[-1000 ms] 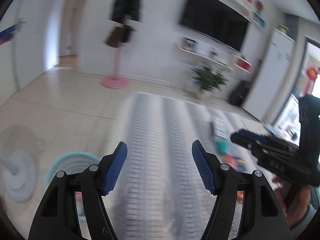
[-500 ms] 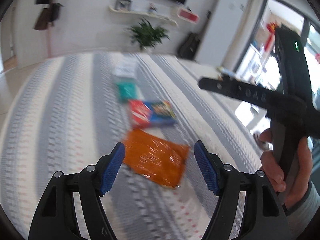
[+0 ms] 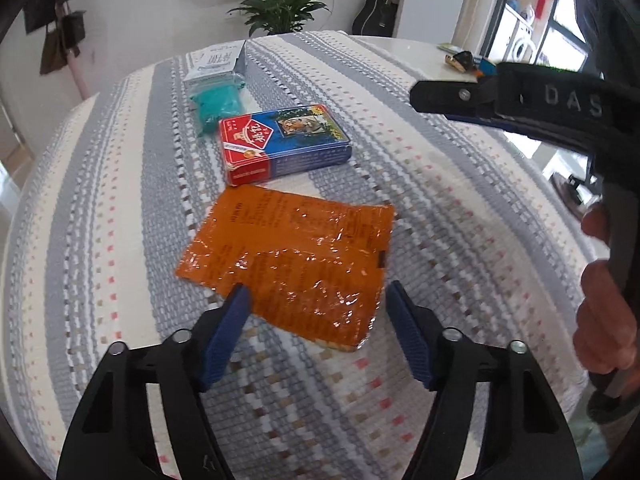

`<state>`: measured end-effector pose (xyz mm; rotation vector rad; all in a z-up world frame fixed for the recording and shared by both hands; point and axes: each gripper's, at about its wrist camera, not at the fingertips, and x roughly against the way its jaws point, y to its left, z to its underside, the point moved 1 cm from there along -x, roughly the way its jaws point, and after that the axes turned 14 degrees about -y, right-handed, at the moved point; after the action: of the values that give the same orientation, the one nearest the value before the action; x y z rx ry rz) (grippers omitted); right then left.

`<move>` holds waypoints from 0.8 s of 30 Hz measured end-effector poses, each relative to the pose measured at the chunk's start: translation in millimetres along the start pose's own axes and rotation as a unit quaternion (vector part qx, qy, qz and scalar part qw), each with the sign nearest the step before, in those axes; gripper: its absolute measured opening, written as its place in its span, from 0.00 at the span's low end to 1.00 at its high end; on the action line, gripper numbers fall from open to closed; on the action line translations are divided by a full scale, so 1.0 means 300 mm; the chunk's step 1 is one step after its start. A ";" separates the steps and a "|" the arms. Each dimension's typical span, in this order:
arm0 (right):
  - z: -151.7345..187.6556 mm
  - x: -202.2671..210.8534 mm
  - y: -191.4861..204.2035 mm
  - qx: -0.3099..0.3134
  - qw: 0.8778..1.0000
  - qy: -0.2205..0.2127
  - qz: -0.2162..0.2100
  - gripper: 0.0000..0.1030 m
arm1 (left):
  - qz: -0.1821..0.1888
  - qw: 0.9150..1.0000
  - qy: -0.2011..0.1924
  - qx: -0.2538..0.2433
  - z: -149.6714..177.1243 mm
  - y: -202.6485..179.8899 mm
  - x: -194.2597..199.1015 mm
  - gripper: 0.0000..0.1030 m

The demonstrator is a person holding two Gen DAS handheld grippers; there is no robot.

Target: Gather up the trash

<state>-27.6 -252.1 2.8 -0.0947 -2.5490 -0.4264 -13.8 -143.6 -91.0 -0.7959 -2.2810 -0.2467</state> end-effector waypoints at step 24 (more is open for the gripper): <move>0.029 -0.210 0.136 0.045 0.997 0.055 -0.009 0.31 | -0.024 0.999 0.020 0.028 0.015 0.370 0.213 0.11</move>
<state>27.5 -209.5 -26.1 -0.0146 -2.4587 -0.3133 14.7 -23.6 -56.6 -0.7026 -2.2610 -0.2174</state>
